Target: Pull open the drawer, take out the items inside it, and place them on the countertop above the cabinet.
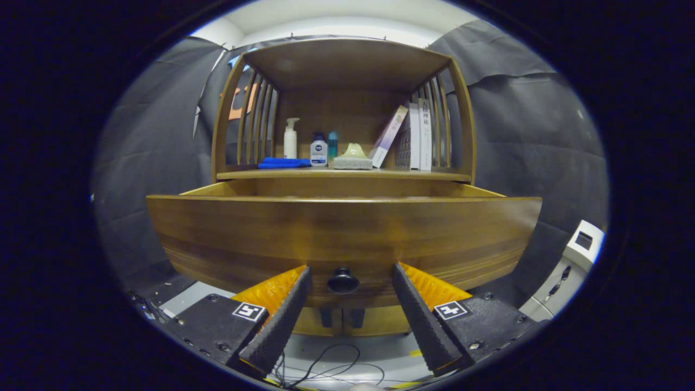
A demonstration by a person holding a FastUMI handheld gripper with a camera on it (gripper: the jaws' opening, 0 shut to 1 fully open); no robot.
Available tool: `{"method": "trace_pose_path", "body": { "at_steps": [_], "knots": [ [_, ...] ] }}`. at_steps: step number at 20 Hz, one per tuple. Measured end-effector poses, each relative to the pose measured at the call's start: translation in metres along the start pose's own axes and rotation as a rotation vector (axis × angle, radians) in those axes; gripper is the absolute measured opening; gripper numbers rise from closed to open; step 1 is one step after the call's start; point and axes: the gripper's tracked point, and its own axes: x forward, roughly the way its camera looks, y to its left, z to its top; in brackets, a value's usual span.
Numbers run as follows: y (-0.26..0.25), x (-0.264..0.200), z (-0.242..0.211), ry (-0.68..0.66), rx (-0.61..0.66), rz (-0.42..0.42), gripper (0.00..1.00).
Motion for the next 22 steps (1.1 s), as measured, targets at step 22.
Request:
{"method": "trace_pose_path", "body": {
  "at_steps": [22],
  "knots": [
    [0.007, 0.067, 0.025, 0.004, -0.001, 0.001, 0.98]
  ]
}}
